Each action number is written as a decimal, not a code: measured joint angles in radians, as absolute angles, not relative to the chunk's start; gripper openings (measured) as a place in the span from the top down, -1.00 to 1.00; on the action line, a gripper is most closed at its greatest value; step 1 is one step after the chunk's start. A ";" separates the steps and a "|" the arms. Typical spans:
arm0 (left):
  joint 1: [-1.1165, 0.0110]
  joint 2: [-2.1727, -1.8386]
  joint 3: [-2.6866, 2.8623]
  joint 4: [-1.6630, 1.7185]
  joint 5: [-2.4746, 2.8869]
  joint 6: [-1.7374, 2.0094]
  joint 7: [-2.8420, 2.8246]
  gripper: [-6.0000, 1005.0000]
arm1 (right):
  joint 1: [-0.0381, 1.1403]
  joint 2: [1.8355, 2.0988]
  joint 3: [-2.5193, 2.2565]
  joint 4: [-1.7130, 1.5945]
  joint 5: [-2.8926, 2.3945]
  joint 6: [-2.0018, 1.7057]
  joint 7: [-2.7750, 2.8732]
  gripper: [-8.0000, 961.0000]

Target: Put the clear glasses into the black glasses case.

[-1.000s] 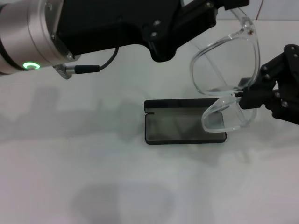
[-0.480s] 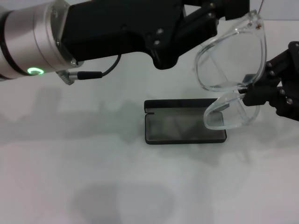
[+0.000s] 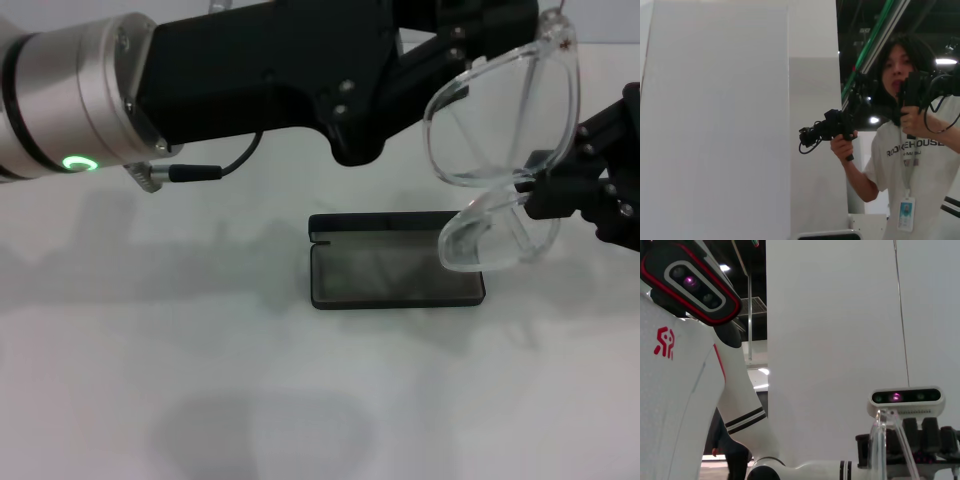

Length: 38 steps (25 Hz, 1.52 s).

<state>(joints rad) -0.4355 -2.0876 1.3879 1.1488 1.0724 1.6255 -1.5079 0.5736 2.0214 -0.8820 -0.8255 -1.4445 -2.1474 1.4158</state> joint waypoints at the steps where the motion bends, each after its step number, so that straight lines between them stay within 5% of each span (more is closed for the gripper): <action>1: -0.435 -2.088 1.391 1.149 1.072 1.626 -1.508 0.84 | 0.573 2.021 -0.882 -0.825 -1.444 -2.147 1.416 0.85; 38: -0.440 -2.080 1.011 0.879 1.086 1.623 -1.465 0.84 | 0.496 2.015 -1.051 -0.926 -1.345 -2.154 1.247 0.85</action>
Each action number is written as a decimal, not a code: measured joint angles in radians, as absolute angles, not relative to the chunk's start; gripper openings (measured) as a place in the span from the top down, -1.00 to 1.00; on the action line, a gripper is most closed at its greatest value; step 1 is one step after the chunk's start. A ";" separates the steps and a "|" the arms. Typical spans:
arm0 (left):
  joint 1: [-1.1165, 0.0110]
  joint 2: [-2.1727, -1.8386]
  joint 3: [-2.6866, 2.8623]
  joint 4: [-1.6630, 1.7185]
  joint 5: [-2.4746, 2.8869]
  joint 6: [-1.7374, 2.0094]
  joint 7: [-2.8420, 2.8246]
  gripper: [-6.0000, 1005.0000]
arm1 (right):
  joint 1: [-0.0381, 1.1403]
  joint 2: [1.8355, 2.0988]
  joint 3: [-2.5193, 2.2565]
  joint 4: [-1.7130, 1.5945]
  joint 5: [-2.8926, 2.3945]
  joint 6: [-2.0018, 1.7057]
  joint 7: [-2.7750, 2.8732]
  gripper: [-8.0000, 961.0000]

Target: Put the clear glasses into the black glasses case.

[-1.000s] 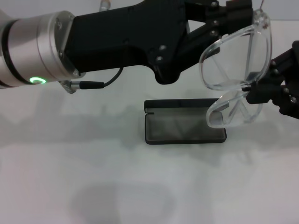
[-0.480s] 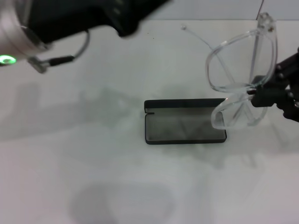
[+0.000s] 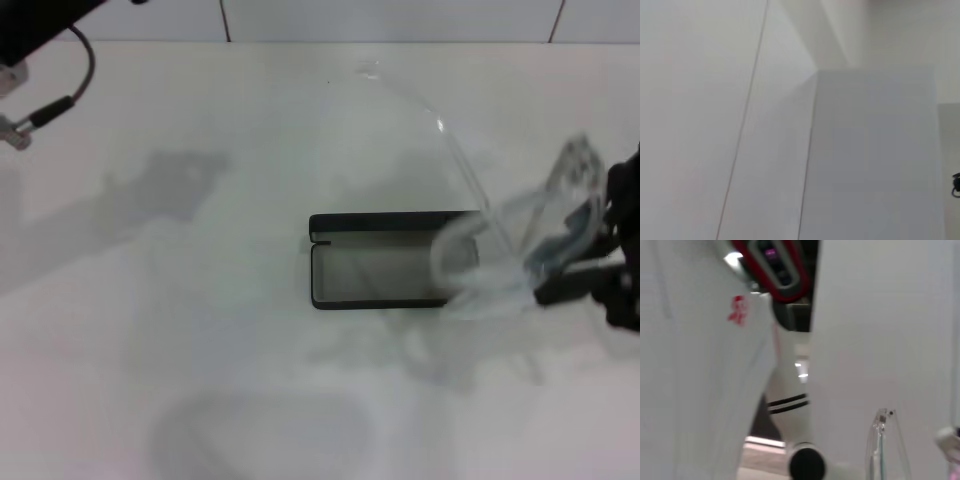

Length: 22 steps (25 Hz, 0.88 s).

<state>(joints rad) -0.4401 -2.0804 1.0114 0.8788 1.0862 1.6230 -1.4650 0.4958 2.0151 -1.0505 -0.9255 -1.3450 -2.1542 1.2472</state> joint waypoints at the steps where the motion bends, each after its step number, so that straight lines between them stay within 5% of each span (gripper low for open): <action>1: -0.449 -2.080 1.011 0.862 1.093 1.618 -1.466 0.84 | 0.495 2.015 -1.068 -0.944 -1.334 -2.154 1.239 0.85; 22: -0.575 -2.089 1.161 0.749 1.188 1.602 -1.541 0.84 | 0.568 2.012 -1.071 -0.977 -1.260 -2.140 1.117 0.85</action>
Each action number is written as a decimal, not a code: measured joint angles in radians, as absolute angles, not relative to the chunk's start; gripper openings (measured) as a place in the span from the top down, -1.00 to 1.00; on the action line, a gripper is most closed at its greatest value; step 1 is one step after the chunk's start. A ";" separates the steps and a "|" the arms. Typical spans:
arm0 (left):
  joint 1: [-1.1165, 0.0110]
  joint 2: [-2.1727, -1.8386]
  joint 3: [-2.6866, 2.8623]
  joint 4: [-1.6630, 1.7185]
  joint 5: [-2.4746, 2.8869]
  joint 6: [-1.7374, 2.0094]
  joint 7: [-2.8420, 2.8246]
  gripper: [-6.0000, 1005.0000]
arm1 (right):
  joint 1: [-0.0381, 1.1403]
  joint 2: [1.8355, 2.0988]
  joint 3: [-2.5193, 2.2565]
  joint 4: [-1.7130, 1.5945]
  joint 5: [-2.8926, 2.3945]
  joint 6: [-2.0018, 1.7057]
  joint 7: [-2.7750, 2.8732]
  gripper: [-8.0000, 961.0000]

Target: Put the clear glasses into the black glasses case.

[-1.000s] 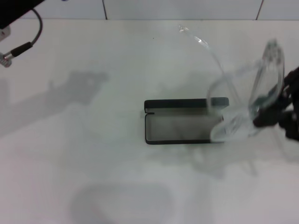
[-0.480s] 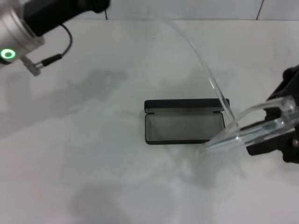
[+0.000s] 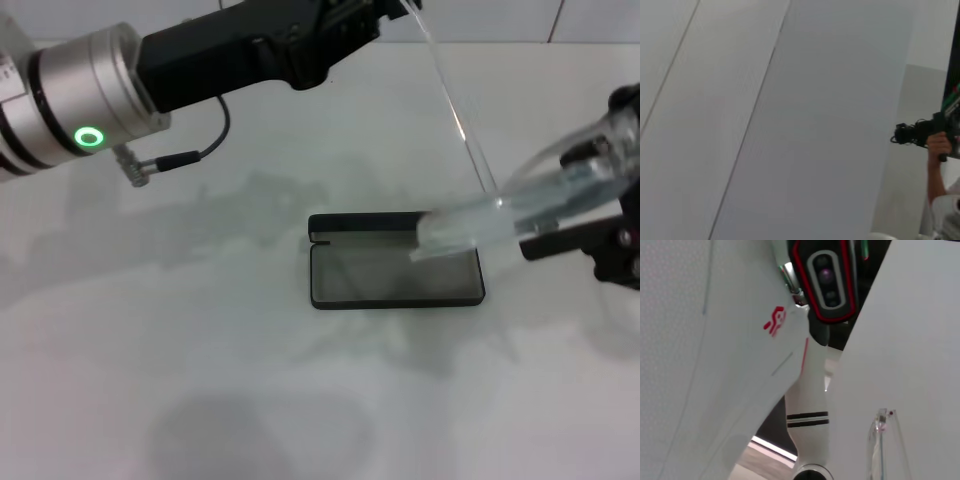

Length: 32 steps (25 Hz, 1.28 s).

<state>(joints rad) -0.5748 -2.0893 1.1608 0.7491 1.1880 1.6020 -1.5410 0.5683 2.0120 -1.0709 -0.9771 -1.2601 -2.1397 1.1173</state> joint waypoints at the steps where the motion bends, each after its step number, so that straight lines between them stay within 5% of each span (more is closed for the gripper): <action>1: -0.579 -2.090 1.162 0.749 1.187 1.604 -1.542 0.84 | 0.573 2.010 -1.068 -0.965 -1.261 -2.138 1.117 0.85; 32: -0.614 -2.089 1.163 0.754 1.159 1.701 -1.540 0.84 | 0.611 1.986 -1.048 -0.820 -1.277 -2.100 1.084 0.85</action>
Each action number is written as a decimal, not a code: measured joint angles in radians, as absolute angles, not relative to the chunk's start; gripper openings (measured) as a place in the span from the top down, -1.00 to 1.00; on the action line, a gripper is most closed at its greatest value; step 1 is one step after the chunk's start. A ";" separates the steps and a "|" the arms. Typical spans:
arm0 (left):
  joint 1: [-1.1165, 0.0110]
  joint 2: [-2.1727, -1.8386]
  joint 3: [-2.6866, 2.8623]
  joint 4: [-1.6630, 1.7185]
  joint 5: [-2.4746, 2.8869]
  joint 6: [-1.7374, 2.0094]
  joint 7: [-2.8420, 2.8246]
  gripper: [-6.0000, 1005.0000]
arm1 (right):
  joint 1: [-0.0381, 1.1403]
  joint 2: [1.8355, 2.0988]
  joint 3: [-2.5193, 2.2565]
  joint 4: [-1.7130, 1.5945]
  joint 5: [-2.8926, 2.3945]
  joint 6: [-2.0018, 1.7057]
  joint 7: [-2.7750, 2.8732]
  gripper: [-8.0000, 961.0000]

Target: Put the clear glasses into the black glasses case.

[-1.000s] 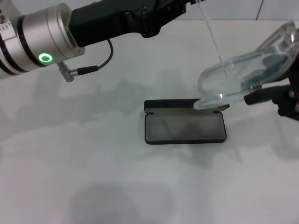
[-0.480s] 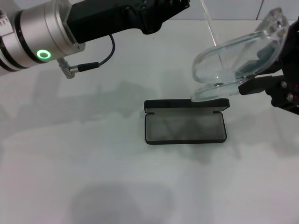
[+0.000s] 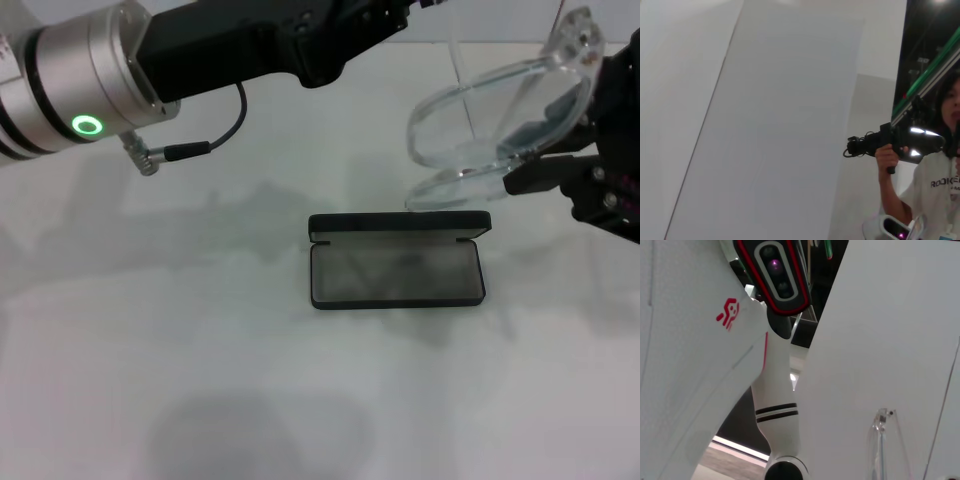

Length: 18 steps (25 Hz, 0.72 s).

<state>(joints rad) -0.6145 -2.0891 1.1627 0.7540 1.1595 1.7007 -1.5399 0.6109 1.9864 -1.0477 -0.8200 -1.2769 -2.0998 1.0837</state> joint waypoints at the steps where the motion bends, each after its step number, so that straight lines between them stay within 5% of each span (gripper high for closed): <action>1: -0.614 -2.089 1.163 0.754 1.159 1.703 -1.539 0.84 | 0.611 1.986 -1.048 -0.818 -1.277 -2.097 1.082 0.85; 18: -0.606 -2.091 1.164 0.749 1.146 1.746 -1.527 0.84 | 0.607 1.977 -1.040 -0.761 -1.278 -2.057 1.043 0.85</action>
<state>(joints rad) -0.6059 -2.0907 1.1643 0.7487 1.1457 1.7461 -1.5270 0.6069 1.9771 -1.0400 -0.7607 -1.2777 -2.0572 1.0433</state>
